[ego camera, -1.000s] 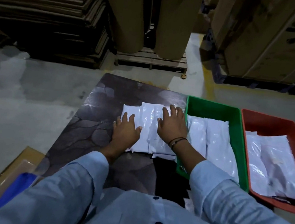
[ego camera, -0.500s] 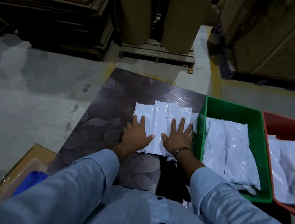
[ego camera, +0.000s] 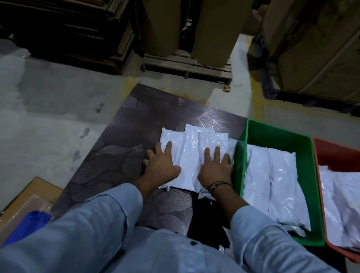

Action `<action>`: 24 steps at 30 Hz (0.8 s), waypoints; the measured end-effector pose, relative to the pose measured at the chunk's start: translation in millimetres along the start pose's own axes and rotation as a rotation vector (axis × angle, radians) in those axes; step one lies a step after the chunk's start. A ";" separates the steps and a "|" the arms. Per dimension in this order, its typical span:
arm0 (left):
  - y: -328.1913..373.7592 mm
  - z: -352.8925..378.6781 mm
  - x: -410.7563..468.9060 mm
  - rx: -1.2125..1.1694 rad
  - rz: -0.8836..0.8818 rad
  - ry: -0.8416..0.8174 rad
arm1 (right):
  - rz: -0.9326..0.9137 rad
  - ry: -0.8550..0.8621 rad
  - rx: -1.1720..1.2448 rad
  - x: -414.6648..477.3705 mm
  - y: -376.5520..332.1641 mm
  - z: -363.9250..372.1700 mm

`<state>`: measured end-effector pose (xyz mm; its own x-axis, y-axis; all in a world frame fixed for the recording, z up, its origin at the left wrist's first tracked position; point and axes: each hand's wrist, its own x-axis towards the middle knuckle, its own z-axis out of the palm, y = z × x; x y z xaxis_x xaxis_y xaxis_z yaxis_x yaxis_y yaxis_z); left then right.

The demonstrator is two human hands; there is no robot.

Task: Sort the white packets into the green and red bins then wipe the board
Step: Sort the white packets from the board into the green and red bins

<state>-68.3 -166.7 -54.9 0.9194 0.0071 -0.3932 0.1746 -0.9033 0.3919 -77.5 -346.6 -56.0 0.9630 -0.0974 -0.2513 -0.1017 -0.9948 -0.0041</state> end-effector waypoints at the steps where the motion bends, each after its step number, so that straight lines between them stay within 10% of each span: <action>1: 0.0 0.5 -1.0 -0.001 -0.003 -0.001 | -0.004 -0.007 0.006 -0.3 -0.1 -0.9; 24: 105.9 -46.7 -29.0 -0.209 0.122 0.268 | -0.089 0.337 0.276 -13.8 32.3 -112.5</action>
<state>-60.0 -242.5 36.8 0.9928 0.0417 -0.1121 0.1007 -0.7971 0.5953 -66.0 -380.7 56.3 0.9940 -0.0611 0.0910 -0.0332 -0.9592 -0.2809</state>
